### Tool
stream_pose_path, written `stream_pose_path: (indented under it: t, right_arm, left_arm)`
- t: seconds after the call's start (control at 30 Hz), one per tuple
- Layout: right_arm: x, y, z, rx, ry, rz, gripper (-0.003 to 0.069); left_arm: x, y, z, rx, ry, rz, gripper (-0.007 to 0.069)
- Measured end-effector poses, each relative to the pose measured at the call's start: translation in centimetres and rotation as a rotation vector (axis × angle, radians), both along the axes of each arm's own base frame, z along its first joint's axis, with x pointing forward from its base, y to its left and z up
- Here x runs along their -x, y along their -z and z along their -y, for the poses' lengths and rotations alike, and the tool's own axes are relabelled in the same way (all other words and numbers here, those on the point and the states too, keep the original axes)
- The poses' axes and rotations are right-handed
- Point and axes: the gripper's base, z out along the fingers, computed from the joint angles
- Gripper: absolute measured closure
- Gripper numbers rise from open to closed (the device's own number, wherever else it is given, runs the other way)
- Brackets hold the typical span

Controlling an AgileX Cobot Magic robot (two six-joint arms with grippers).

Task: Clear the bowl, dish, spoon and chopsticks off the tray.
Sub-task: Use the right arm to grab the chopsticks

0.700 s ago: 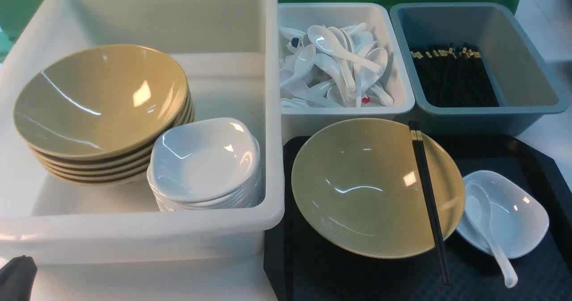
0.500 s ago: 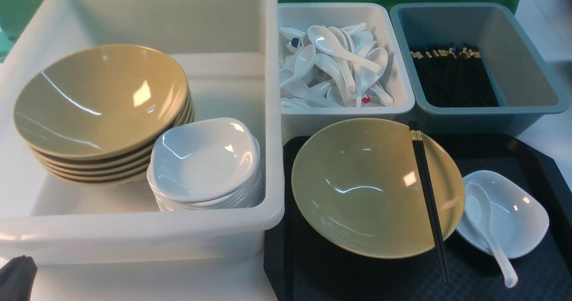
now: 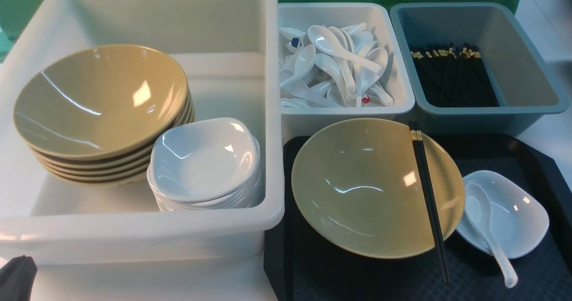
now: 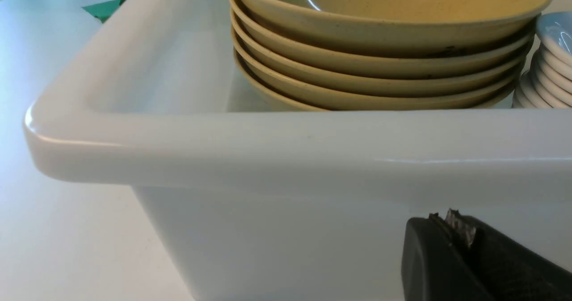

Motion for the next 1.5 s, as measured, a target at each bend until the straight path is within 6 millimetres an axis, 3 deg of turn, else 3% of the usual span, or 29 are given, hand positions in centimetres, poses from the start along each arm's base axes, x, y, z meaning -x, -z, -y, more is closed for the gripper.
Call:
stream_pose_path:
  t: [1.27,1.37,1.4,1.43,1.47,1.5]
  right_arm:
    - [0.0,0.0,0.0,-0.014,0.003,0.001,0.042]
    - [0.0,0.0,-0.03,-0.108,0.025,0.008,0.042]
    - [-0.01,0.01,-0.18,-0.27,0.048,0.017,0.042]
    - [-0.01,0.01,-0.21,-0.3,0.053,0.018,0.042]
    - [-0.02,0.01,-0.35,-0.438,0.072,0.023,0.042]
    - [-0.03,-0.01,-0.63,-0.713,0.112,0.029,0.042]
  left_arm:
    - [-0.02,-0.1,0.03,0.013,0.001,0.012,0.064]
    - [-0.04,-0.15,0.23,0.103,0.003,0.02,0.064]
    - [-0.06,-0.23,0.44,0.223,0.001,0.031,0.064]
    - [-0.06,-0.24,0.48,0.244,0.001,0.032,0.064]
    - [-0.08,-0.33,0.62,0.333,-0.002,0.042,0.064]
    - [-0.11,-0.54,0.89,0.53,-0.008,0.059,0.064]
